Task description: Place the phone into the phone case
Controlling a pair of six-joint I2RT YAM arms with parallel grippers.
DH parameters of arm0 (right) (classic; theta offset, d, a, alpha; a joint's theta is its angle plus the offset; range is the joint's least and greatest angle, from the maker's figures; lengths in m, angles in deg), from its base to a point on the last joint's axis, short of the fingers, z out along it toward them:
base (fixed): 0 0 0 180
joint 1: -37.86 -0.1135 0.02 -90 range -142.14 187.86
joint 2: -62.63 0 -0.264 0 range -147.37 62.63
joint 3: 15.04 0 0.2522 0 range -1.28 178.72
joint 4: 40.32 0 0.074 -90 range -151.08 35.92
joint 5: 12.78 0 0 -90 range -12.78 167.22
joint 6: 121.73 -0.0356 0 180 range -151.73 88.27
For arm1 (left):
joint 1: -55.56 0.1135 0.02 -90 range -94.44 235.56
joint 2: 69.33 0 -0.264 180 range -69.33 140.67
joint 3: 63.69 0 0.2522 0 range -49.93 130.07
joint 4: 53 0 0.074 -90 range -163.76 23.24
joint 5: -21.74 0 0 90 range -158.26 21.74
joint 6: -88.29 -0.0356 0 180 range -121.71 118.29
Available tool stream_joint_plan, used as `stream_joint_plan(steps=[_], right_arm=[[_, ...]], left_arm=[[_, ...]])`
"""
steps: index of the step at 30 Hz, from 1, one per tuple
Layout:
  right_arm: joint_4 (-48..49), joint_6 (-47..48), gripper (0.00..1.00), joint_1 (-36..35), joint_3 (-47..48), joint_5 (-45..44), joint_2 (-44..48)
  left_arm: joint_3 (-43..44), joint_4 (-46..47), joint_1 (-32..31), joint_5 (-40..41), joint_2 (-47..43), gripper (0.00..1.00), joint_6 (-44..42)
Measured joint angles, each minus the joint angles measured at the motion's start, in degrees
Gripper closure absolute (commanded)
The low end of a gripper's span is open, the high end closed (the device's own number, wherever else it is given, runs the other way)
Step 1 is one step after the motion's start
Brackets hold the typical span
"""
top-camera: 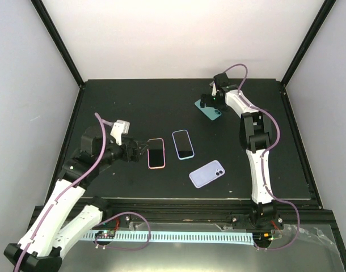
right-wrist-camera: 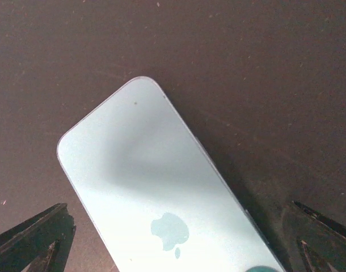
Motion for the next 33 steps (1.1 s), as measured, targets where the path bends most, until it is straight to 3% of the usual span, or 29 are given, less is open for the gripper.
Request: stream_joint_plan(steps=[10, 25, 33], right_arm=[[-1.44, 2.05, 0.06, -0.61, -0.42, 0.94, 0.0], [-7.58, 4.98, 0.11, -6.58, 1.55, -10.64, -0.87], [-8.98, 5.09, 0.19, -6.95, 2.82, -12.55, -1.62]], left_arm=[[-0.76, -0.44, 0.0, 3.39, -2.86, 0.01, -2.97], [-3.87, -0.79, 0.0, 5.64, -6.36, 0.01, -4.98], [-4.2, -0.7, 0.0, 6.23, -6.45, 0.01, -5.03]])
